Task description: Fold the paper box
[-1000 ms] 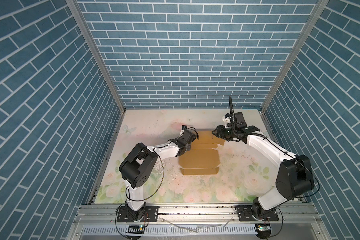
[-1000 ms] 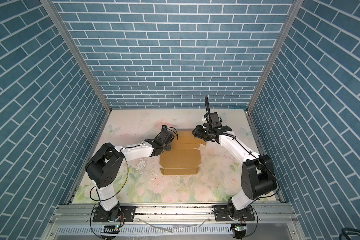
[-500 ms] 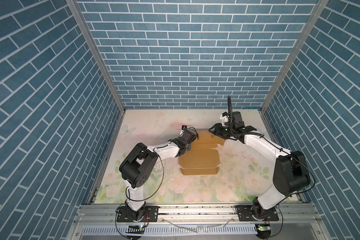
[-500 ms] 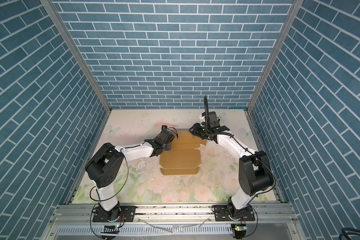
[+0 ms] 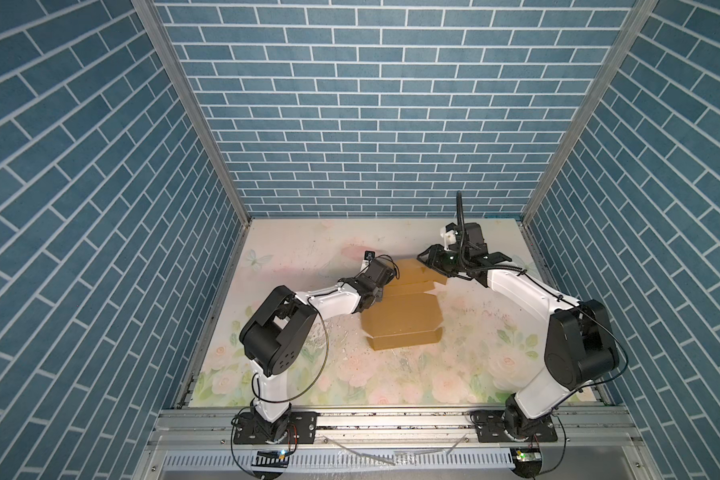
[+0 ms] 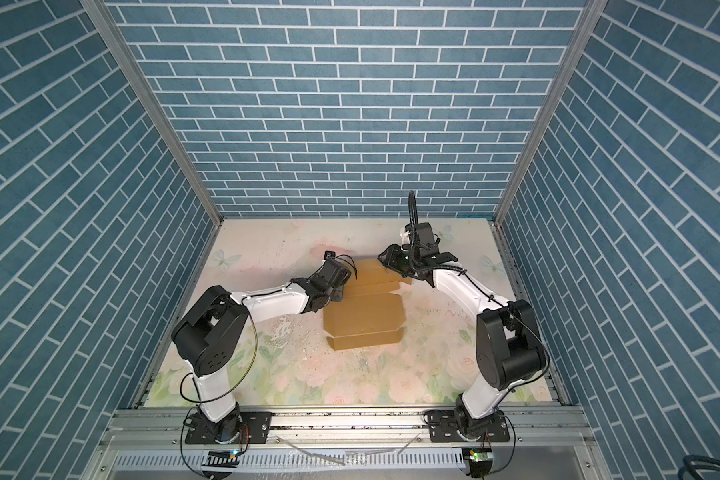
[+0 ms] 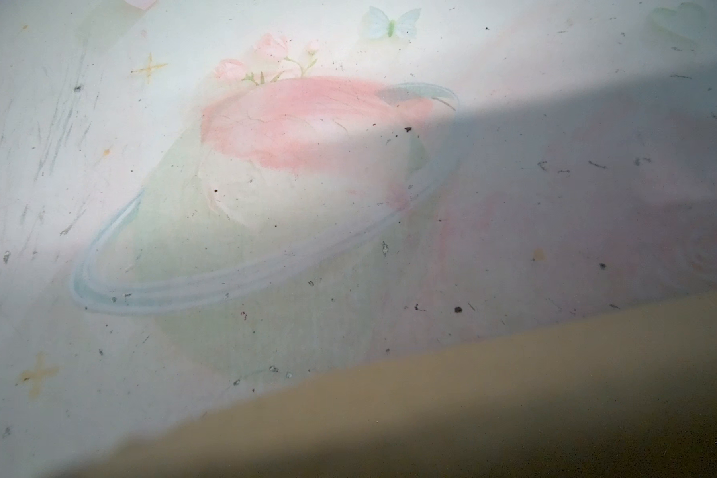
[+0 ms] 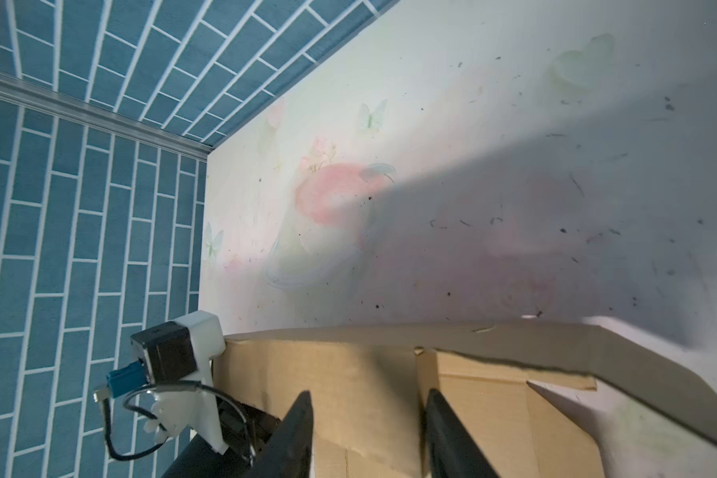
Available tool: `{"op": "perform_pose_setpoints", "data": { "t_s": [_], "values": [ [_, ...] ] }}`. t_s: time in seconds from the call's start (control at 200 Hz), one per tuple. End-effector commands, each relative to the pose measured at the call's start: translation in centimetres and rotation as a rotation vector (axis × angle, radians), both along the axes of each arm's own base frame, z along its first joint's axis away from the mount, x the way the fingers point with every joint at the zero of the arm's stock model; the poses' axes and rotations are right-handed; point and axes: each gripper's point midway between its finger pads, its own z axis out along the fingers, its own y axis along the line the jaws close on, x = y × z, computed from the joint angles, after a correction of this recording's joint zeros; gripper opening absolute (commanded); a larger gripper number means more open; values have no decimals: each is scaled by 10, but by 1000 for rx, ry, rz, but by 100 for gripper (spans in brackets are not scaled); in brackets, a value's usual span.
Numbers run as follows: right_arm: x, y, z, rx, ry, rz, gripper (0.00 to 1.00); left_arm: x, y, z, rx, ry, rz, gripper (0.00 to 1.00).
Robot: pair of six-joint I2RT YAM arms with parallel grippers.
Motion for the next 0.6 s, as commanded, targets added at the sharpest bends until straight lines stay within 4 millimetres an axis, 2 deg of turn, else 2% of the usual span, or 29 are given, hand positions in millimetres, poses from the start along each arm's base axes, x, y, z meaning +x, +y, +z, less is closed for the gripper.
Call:
{"op": "perform_pose_setpoints", "data": {
  "t_s": [0.0, 0.145, 0.295, 0.465, 0.595],
  "values": [
    [-20, -19, 6, -84, -20, 0, 46, -13, 3, -19, 50, 79, -13, 14],
    [-38, -41, 11, -146, -39, -4, 49, -15, 6, -22, 55, 102, -11, 14],
    [-55, -54, 9, -211, -54, 19, 51, -16, 10, -22, 47, 122, -11, 14],
    [-65, -61, -14, -266, -17, 43, 52, -16, 12, -24, 37, 157, -17, 14],
    [-64, -56, -37, -263, 14, 70, 52, -18, 13, -24, 19, 184, -23, 14]
  ]
}}
